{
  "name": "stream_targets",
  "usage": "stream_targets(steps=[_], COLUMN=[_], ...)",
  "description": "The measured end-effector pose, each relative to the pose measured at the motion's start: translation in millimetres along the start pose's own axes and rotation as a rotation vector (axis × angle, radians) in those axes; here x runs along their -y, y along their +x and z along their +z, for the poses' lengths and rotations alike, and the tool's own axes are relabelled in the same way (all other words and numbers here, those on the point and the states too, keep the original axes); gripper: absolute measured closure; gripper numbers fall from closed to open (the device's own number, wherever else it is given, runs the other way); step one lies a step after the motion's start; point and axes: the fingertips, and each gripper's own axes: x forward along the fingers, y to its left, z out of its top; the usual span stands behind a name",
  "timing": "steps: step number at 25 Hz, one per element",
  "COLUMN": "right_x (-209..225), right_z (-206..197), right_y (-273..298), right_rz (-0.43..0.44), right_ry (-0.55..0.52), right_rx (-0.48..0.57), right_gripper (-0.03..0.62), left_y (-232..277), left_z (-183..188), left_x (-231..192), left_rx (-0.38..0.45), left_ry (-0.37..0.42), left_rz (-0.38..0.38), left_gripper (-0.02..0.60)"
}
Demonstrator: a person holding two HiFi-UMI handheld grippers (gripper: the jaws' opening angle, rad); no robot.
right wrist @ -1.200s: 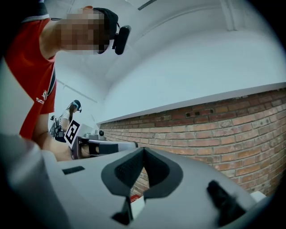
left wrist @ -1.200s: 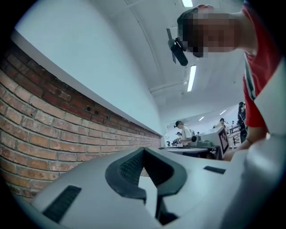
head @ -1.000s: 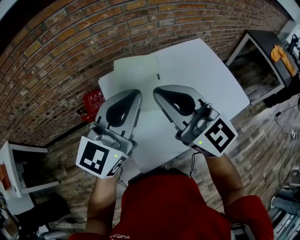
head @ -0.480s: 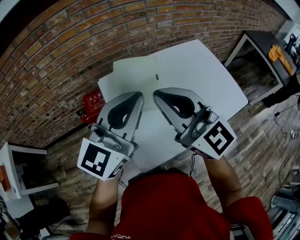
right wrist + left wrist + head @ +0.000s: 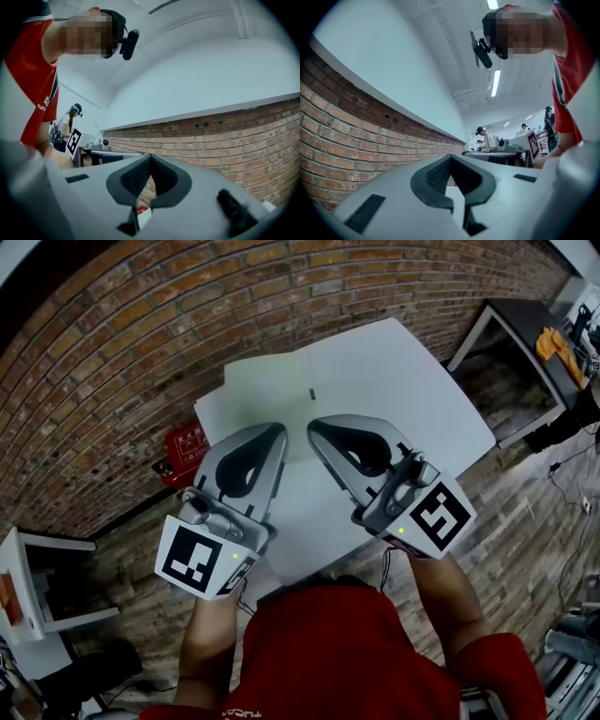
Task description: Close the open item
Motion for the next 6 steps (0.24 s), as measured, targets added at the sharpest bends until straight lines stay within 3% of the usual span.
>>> stream_targets(steps=[6], right_x=[-1.6], right_z=[-1.6], right_y=[-2.7], right_rz=[0.002], right_ry=[-0.001], right_rx=[-0.003], right_gripper=[0.563], left_y=[-1.4], left_z=[-1.5], left_x=[1.9], left_rx=[-0.003], left_ry=[0.004], left_rz=[0.0], left_gripper=[0.569])
